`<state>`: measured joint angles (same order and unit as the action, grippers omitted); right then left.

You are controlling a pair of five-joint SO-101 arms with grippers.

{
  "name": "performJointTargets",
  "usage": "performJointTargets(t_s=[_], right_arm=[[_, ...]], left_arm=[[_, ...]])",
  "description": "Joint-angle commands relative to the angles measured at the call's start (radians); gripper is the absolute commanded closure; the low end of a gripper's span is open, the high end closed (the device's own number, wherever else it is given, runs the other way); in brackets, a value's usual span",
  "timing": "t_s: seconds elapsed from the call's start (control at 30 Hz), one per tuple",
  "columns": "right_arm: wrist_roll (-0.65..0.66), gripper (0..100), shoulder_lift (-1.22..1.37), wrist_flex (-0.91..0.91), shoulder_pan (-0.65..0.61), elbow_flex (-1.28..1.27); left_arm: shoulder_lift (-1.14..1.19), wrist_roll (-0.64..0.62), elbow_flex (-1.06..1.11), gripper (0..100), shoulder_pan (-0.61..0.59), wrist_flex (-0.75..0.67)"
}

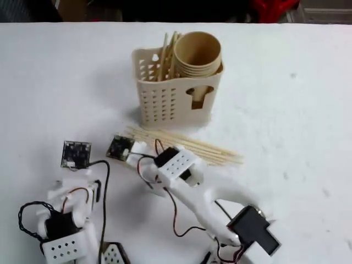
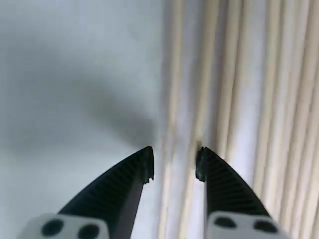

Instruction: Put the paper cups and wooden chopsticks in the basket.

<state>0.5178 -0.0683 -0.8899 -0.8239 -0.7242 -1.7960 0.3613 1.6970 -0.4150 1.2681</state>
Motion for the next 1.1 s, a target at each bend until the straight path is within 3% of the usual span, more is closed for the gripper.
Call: performJointTargets(t_s=[0.0, 0.13, 0.3, 0.73, 1.07], right_arm=[[-0.009, 85.4, 0.033, -0.01, -0.01, 0.021], [-0.009, 86.6, 0.09, -0.056, -0.01, 0.083], [-0.009, 98.2, 0.088, -0.054, 0.031, 0.101], [-0.031, 98.2, -0.381, -0.061, 0.105, -0.072], [-0.029, 98.0, -0.254, 0.045, 0.097, -0.077]], left_arm=[[-0.004, 0.005, -0.003, 78, -0.005, 0.002], [-0.004, 0.005, -0.003, 78, -0.005, 0.002], [-0.004, 0.005, -0.003, 78, -0.005, 0.002], [-0.004, 0.005, -0.003, 78, -0.005, 0.002], [-0.004, 0.005, -0.003, 78, -0.005, 0.002]])
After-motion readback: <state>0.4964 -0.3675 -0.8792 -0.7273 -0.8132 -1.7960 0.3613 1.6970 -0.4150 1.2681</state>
